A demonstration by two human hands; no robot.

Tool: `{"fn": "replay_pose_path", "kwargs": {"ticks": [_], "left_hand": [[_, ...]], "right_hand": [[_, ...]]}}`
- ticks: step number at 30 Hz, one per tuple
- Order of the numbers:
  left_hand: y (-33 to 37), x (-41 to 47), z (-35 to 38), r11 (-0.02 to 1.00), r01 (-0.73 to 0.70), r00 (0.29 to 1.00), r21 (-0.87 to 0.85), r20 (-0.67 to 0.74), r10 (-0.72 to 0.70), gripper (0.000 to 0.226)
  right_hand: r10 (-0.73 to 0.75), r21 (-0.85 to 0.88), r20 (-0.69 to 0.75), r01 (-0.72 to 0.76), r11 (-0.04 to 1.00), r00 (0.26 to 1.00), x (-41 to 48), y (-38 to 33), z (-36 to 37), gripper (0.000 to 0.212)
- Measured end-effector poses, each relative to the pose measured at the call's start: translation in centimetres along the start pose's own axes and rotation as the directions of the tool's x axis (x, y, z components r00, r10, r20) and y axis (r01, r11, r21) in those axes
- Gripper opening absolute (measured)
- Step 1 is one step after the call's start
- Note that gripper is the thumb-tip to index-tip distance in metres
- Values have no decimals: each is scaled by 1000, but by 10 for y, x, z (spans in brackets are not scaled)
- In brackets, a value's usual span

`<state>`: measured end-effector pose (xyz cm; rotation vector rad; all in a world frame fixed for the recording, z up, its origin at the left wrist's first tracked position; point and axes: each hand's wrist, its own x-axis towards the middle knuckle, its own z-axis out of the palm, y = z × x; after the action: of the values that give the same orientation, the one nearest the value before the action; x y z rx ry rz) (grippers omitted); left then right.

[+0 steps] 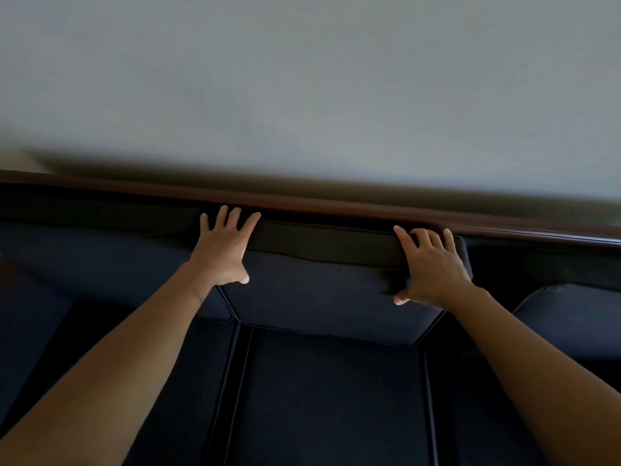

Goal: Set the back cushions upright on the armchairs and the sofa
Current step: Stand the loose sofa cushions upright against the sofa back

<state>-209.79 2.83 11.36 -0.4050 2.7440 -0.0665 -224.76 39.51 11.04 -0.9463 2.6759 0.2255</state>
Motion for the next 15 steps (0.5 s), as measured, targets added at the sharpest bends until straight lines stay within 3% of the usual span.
{"fn": "replay_pose_path", "kwargs": {"ticks": [5,15], "left_hand": [[2,9,-2,997,-75,997,27,16,75,143],[20,7,-2,997,-75,997,26,-7,75,134]], "right_hand": [[-43,15,-37,44,999,998,2,7,-2,137],[-28,45,-114,33,998,993,-3,20,5,118]]}}
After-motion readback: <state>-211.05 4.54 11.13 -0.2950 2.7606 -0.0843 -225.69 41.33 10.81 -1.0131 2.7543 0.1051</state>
